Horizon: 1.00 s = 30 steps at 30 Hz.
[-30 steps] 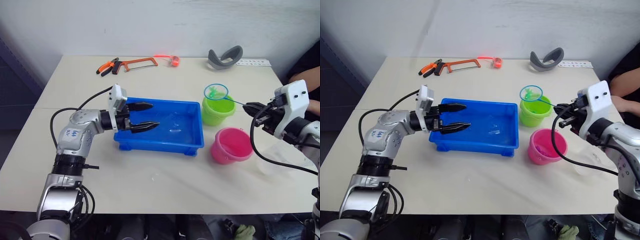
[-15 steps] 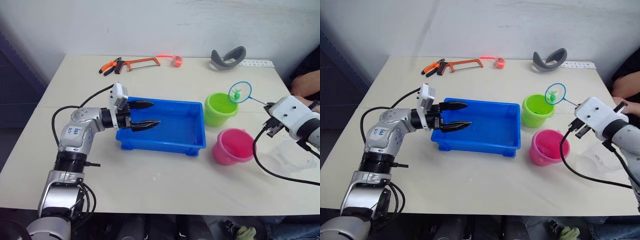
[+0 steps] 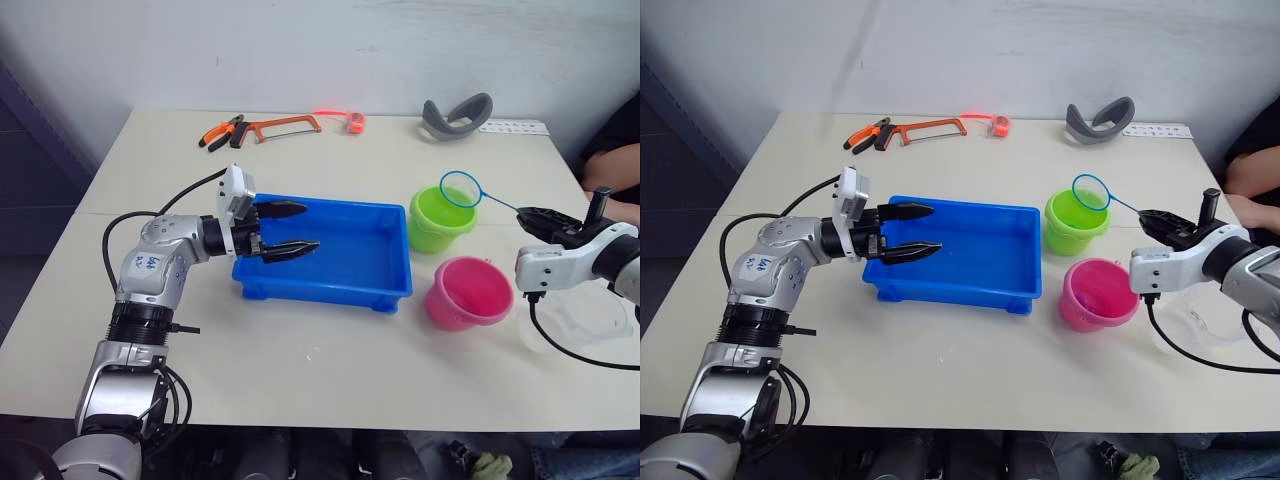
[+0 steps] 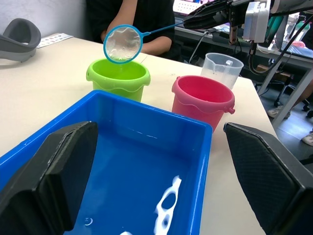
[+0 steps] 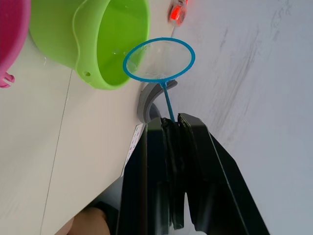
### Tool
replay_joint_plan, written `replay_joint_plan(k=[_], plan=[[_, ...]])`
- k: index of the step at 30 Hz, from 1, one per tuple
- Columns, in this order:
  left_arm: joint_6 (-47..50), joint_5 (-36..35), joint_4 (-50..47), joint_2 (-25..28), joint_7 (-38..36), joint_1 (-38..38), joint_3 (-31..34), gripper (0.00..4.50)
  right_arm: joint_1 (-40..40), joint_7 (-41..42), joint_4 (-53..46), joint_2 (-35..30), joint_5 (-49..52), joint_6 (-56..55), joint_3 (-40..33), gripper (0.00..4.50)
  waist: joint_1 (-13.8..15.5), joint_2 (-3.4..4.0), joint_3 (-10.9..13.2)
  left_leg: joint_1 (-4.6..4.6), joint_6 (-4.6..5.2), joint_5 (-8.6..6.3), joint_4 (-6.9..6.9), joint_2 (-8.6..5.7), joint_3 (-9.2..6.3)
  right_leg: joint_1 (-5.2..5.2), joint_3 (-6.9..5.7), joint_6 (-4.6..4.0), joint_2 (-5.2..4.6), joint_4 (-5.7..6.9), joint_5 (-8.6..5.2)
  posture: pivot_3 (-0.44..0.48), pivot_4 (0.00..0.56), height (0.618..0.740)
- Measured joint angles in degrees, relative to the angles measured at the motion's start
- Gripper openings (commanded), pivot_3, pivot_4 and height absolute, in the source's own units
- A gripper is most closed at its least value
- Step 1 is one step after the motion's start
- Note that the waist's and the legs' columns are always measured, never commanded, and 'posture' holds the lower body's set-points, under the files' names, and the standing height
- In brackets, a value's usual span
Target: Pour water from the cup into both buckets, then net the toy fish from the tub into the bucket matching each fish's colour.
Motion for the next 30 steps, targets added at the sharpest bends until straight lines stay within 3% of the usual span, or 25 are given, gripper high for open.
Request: replay_joint_plan(k=[5, 9, 11, 14, 19, 24, 30], plan=[[0.27, -0.02, -0.05, 0.40, -0.61, 0.01, -0.01, 4.48, -0.16, 6.77, -1.98, 8.09, 15.08, 8.22, -3.70, 0.00, 0.16, 0.00, 0.00, 0.00, 0.00, 0.00, 0.03, 0.02, -0.05, 0.03, -0.08, 0.00, 0.08, 0.01, 0.00, 0.000, 0.150, 0.740], [2.66, -0.93, -3.21, 3.30, -3.73, 0.91, -0.20, 4.48, -1.71, 12.91, -8.42, 13.80, 31.78, 22.75, -8.32, 0.00, 0.17, 0.00, 0.00, 0.00, 0.00, 0.00, 0.03, 0.02, -0.07, 0.03, -0.06, 0.00, 0.06, 0.02, 0.00, 0.000, 0.150, 0.740], [4.19, -1.72, -5.47, 5.32, -5.95, 1.64, -0.41, 4.48, -2.08, 14.89, -11.35, 15.19, 39.29, 29.31, -10.68, 0.00, 0.17, 0.01, 0.00, 0.01, 0.00, 0.00, 0.03, 0.05, -0.15, 0.07, -0.02, -0.01, -0.01, -0.01, 0.00, 0.000, 0.150, 0.740], [7.27, -3.47, -9.78, 11.37, -12.28, 3.18, -0.76, 4.48, -1.48, 18.57, -18.55, 17.28, 58.41, 44.38, -14.69, 0.00, 0.13, 0.01, 0.01, 0.00, -0.01, -0.01, 0.01, 0.10, -0.20, 0.07, -0.02, -0.03, -0.10, -0.02, -0.01, 0.000, 0.150, 0.740], [9.61, -5.09, -13.88, 18.88, -19.78, 4.11, -0.83, 4.48, 2.47, 23.30, -28.41, 17.32, 76.92, 55.94, -16.39, 0.00, 0.35, 0.03, 0.02, 0.03, 0.06, -0.04, 0.01, 0.07, -0.26, 0.17, -0.02, -0.04, -0.19, -0.08, -0.01, 0.000, 0.150, 0.740], [10.24, -5.49, -18.39, 23.82, -22.13, 6.86, -1.36, 4.48, 9.35, 28.42, -35.00, 17.26, 79.53, 57.50, -12.94, 0.00, 0.31, 0.03, 0.02, 0.04, 0.16, -0.12, 0.01, 0.03, -0.24, 0.19, 0.08, -0.03, -0.25, -0.15, -0.01, 0.000, 0.150, 0.740], [6.48, -4.26, -19.55, 26.32, -22.13, 11.25, -3.17, 4.48, 14.70, 31.68, -35.32, 18.28, 63.73, 47.56, 0.08, 0.00, 0.26, 0.03, 0.02, 0.03, 0.15, -0.12, 0.01, 0.04, -0.15, 0.07, 0.13, -0.04, -0.19, -0.06, -0.02, 0.000, 0.150, 0.740]])
